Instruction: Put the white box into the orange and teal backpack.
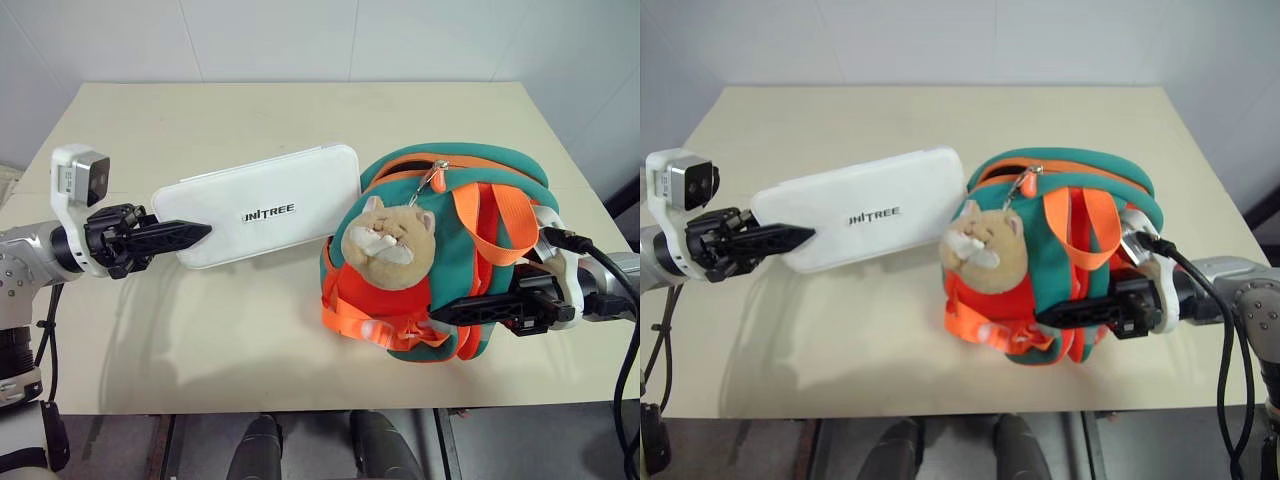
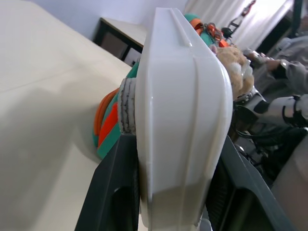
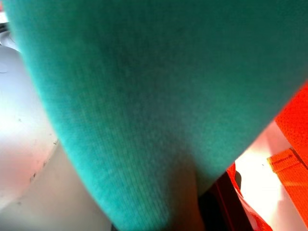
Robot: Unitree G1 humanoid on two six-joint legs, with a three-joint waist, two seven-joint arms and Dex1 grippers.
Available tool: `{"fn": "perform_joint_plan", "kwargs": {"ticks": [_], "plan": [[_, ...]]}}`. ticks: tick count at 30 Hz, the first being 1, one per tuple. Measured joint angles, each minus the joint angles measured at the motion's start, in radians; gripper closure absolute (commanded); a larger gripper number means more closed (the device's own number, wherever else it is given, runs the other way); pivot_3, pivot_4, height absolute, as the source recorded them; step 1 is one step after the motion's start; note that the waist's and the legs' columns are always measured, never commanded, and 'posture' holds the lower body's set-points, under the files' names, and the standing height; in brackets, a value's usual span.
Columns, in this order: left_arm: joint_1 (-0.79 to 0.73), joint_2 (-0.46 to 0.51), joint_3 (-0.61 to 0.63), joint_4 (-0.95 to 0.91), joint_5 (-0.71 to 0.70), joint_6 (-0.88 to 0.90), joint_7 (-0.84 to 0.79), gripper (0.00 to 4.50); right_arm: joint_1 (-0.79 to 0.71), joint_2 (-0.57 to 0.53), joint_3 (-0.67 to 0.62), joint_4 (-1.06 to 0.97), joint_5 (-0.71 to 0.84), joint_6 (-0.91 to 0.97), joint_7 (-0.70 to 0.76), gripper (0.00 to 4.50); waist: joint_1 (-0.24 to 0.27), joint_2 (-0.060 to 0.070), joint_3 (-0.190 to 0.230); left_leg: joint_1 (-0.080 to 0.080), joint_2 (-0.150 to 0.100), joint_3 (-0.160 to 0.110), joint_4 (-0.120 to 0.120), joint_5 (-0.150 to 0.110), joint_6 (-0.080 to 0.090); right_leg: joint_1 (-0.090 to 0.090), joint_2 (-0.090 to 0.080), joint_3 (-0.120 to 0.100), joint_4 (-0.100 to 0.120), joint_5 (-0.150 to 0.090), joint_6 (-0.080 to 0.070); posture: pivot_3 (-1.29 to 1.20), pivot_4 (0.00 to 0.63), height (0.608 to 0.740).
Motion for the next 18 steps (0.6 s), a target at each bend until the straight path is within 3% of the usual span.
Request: {"fn": "perform_joint_plan", "kwargs": {"ticks": [18], "plan": [[-0.176,0.041,-0.112,0.073,0.043,-0.083,-0.140,3.20,0.022,0.017,-0.001,-0.018,0.000,-0.024,-0.042,4.48,-0.003,0.000,0.000,0.000,0.000,0.000,0.002,0.000,0.000,0.000,0.000,0.000,0.003,0.000,0.000,0.00,0.150,0.740]]}}
